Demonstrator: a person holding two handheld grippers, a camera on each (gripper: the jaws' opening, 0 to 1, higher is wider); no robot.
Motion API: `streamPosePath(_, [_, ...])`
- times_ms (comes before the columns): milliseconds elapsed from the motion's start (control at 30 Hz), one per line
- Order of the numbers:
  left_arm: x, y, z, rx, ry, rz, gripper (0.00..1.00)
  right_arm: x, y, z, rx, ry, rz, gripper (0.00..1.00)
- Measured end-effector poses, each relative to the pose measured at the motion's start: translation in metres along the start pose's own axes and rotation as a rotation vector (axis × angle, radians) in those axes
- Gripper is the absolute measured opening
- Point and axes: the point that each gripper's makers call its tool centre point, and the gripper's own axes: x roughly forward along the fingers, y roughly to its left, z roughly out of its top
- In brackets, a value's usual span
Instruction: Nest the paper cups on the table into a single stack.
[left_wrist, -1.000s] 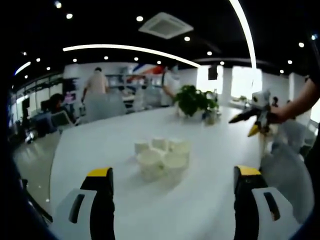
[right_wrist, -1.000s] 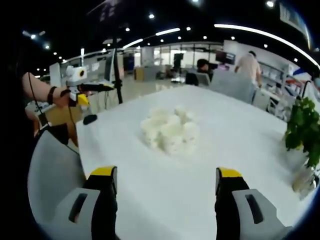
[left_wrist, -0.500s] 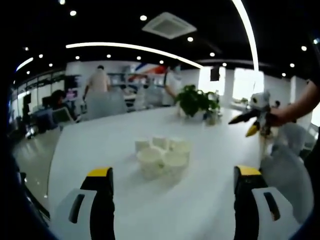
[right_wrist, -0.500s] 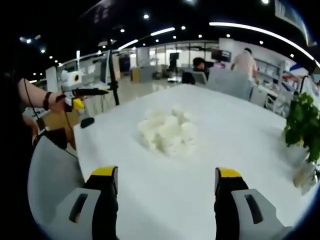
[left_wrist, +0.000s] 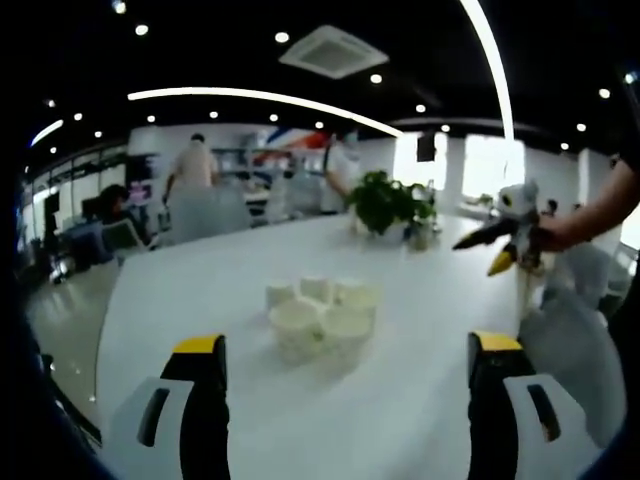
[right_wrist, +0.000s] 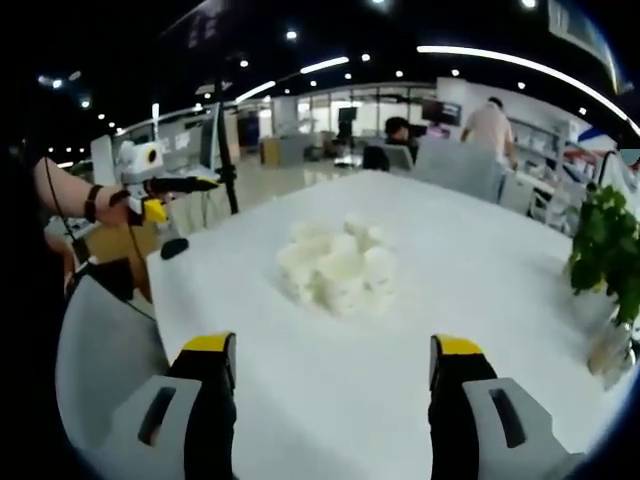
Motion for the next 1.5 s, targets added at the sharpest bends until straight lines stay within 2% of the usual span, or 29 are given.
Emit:
streamPosePath(467, [0.006,-0.006,0.002,0.007,0.003,-0.031,1.00,-0.006,-0.004,-0.001,0.019,-0.019,-0.036,0.76])
streamPosePath(667, [0.006,-0.009,0.003,0.010,0.008,-0.040,1.00,-0.007,-0.005,0.002,0.036,-0.047,-0.043,0.76])
streamPosePath(800, [0.004,-0.005,0.008,-0.007,-0.012,-0.021,1.00,-0.007,-0.004,0.002,0.039,-0.047,-0.045,0.76])
streamPosePath(1033, [0.003,-0.006,0.004,-0.008,-0.009,-0.018,1.00,-0.006,-0.002,0.002,0.028,-0.044,-0.039,0.76])
streamPosePath(1300, [0.005,-0.009,0.000,-0.014,-0.006,-0.021,1.00,-0.006,-0.001,0.008,0.034,-0.061,-0.031,0.75])
streamPosePath(1500, [0.007,-0.011,-0.001,-0.019,-0.006,-0.022,1.00,0.002,-0.007,0.017,0.005,-0.087,-0.042,0.78])
